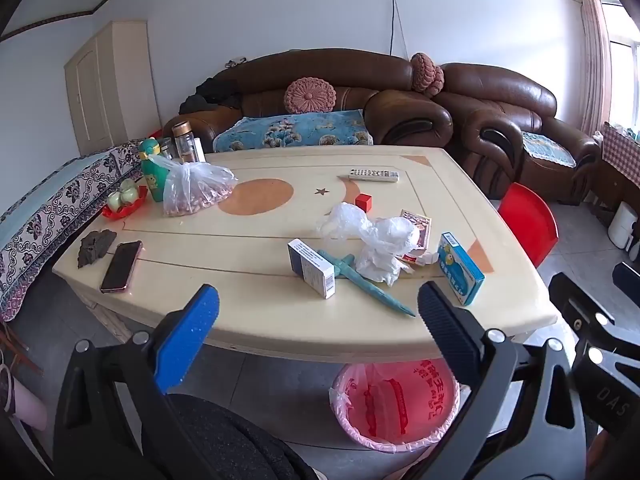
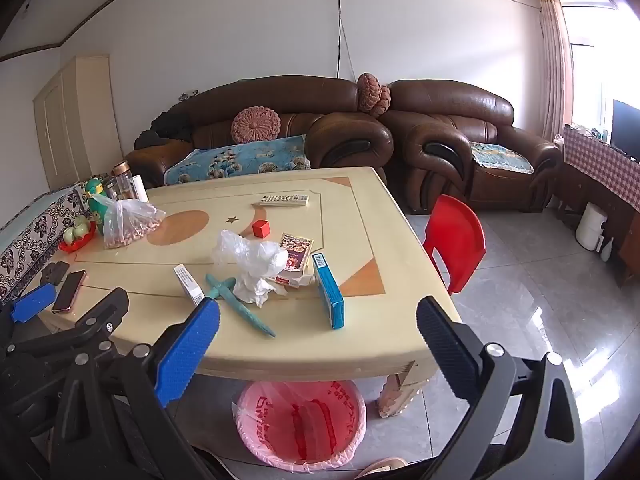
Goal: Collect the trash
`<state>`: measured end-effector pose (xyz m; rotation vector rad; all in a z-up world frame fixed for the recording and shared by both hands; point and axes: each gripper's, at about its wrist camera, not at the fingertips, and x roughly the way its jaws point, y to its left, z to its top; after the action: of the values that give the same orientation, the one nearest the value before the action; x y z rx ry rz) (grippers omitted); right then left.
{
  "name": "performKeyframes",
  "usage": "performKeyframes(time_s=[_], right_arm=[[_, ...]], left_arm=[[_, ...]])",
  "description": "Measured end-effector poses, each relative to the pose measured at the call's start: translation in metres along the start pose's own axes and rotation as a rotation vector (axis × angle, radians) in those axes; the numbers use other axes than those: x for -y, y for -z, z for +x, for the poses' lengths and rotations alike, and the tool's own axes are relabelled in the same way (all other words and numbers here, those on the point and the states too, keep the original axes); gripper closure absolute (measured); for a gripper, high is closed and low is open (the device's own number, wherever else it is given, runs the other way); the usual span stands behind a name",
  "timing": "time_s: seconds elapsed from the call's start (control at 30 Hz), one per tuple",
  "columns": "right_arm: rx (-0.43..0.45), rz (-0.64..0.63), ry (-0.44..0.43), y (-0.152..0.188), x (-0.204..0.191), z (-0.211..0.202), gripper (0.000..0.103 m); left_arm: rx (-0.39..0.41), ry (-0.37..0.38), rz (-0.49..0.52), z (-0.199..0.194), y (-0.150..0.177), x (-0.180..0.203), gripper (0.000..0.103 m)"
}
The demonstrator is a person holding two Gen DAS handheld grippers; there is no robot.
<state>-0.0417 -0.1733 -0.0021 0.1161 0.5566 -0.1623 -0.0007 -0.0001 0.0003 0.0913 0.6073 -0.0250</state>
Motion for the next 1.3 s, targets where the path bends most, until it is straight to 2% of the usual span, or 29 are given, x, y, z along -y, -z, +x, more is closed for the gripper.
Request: performKeyframes(time_s=[0.6,0.9,1.3], right_arm=[[0.002,-0.003,0.001,-0.001,0.001,0.000,0.006],[0.000,-0.002,0.000,0.000,0.000,0.002,0.006],[-0.004,0.001,0.000,0.000,0.001,0.005,0.006]], left_arm=[[-0.003,0.002,0.009,0.007,-0.011,0.004,0.006],[-0.009,0.000,-0.007,0.000,-0.005,-0.001,0.006],[-0.029,-0.002,-0.011,0.013,-0.001,-0.005,0.006]])
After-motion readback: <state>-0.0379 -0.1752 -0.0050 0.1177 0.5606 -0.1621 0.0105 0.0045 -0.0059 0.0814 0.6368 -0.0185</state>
